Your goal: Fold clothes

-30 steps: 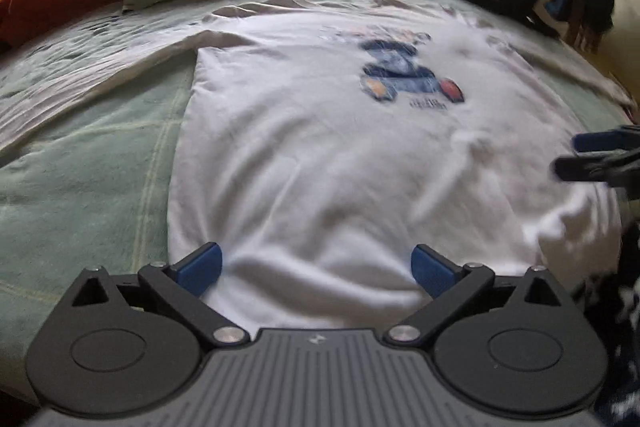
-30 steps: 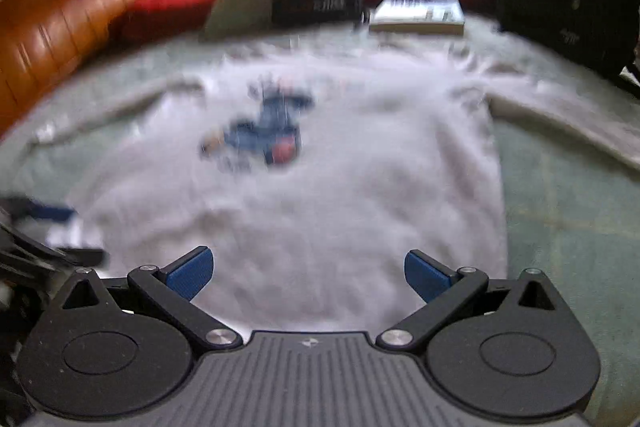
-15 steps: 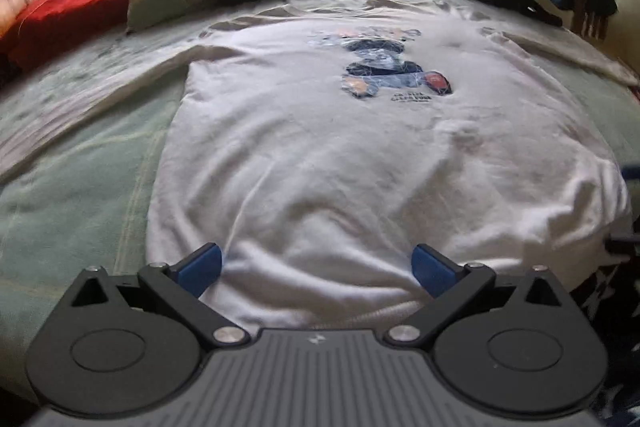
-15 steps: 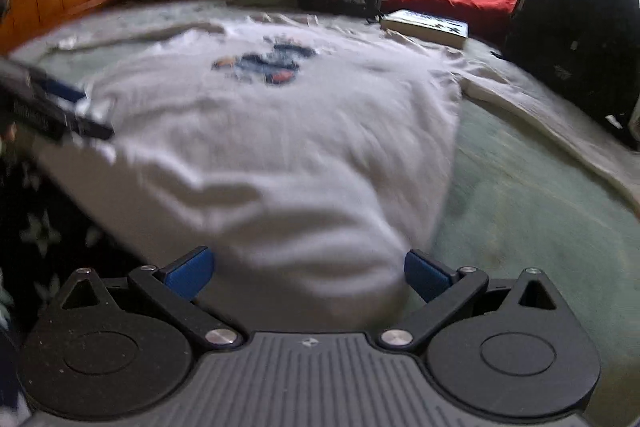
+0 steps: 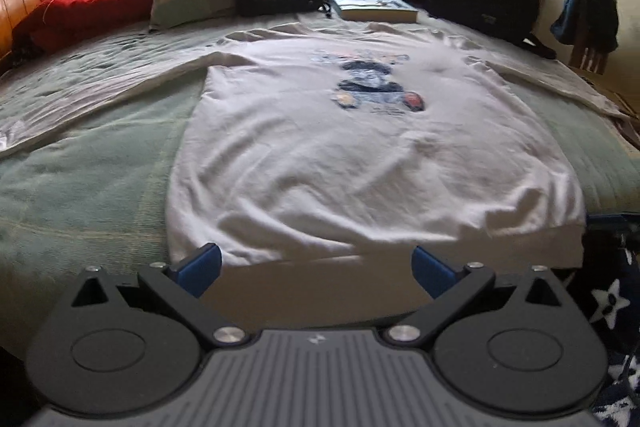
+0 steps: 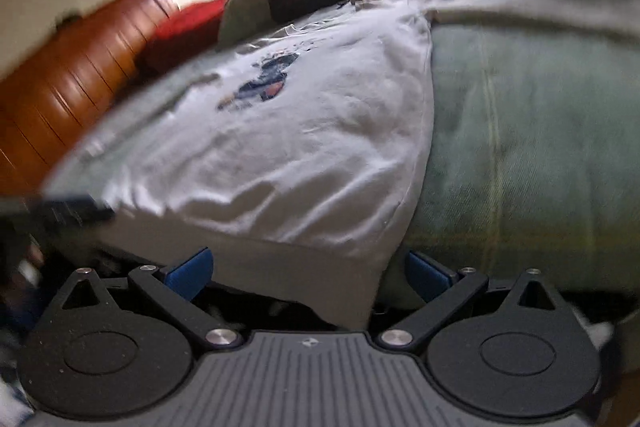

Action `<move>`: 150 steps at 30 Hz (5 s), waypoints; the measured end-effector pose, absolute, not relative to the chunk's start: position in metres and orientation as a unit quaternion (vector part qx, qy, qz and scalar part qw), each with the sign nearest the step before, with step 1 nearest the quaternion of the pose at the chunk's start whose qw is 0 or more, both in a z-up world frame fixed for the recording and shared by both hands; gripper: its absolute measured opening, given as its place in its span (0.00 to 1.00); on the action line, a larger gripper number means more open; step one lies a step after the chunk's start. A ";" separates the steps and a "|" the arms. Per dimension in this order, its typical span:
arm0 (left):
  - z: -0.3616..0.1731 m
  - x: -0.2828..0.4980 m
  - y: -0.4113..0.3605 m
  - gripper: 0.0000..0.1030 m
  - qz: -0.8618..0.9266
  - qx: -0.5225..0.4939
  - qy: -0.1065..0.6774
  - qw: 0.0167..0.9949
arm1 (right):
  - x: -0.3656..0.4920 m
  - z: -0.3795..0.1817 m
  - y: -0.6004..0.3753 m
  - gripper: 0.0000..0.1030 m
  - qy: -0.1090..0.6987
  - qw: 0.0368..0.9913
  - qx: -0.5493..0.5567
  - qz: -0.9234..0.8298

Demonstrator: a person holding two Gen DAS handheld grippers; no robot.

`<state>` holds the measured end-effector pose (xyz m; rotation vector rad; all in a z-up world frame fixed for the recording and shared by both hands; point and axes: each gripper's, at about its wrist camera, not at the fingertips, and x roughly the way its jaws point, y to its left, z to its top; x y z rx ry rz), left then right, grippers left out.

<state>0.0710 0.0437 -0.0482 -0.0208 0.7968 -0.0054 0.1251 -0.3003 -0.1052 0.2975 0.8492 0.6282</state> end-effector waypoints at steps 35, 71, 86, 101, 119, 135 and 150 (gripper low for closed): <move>-0.053 0.079 0.055 0.98 -0.015 0.002 0.363 0.932 | 0.116 -0.126 -0.314 0.14 0.451 0.815 0.190 0.312; -0.067 0.208 0.086 0.98 -0.024 -0.028 0.402 0.915 | 0.339 -0.058 -0.242 0.81 0.361 0.893 0.098 0.249; -0.065 0.199 0.075 0.99 -0.026 -0.003 0.395 0.918 | 0.308 -0.062 -0.230 0.82 0.377 0.892 0.055 0.243; -0.055 0.158 0.045 0.99 -0.035 -0.019 0.407 0.913 | 0.213 -0.051 -0.223 0.97 0.374 0.901 0.032 0.218; -0.076 0.117 0.023 0.99 -0.022 0.028 0.431 0.902 | 0.200 -0.082 -0.217 1.00 0.406 0.894 0.032 0.186; -0.065 0.138 0.034 0.99 -0.020 0.023 0.406 0.913 | 0.192 -0.087 -0.209 1.00 0.395 0.901 -0.004 0.178; -0.071 0.150 0.050 0.99 -0.021 0.006 0.407 0.913 | 0.185 -0.092 -0.205 1.00 0.375 0.910 -0.025 0.176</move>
